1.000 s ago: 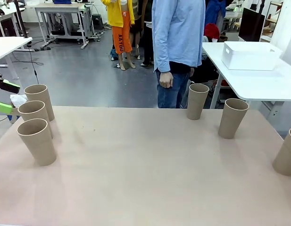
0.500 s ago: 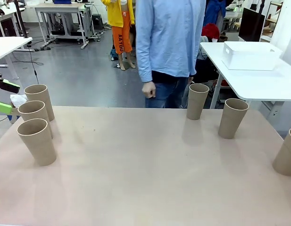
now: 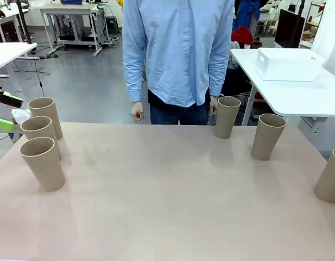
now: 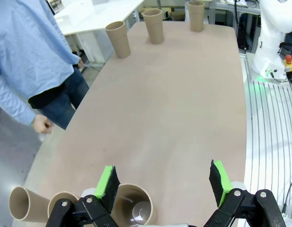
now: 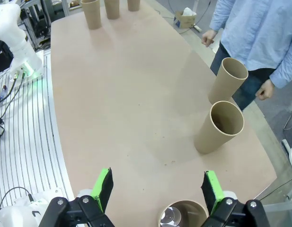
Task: Stack the cups and store them in the basket.
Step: Pick up two Reusable plastic cups , one in each hand.
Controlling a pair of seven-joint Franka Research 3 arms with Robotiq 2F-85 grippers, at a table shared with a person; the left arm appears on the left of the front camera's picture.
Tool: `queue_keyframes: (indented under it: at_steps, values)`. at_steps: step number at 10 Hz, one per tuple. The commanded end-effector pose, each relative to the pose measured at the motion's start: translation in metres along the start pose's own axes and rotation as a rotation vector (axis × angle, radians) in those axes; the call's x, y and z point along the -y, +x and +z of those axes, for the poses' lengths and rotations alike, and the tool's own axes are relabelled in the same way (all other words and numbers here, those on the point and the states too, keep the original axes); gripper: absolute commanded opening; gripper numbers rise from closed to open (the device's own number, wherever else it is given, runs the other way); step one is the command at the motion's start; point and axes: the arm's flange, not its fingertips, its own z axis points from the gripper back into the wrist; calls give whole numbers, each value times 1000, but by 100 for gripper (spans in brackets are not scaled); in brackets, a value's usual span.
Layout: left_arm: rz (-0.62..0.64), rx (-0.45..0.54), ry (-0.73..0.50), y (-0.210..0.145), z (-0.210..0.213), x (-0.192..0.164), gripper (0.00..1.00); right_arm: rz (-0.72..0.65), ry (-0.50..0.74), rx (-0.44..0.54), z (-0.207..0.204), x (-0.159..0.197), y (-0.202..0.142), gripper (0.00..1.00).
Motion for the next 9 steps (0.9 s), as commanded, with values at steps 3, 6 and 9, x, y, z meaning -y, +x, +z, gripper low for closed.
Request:
queue_keyframes:
  at_steps: [3,6,9]
  values:
    - [-18,18,-1,-1,0,-2,100,22,8,25,1,1,-1,100]
    - [-18,18,-1,-1,0,-2,100,22,8,25,1,1,-1,100]
    - [-18,18,-1,-1,0,-2,100,22,8,25,1,1,-1,100]
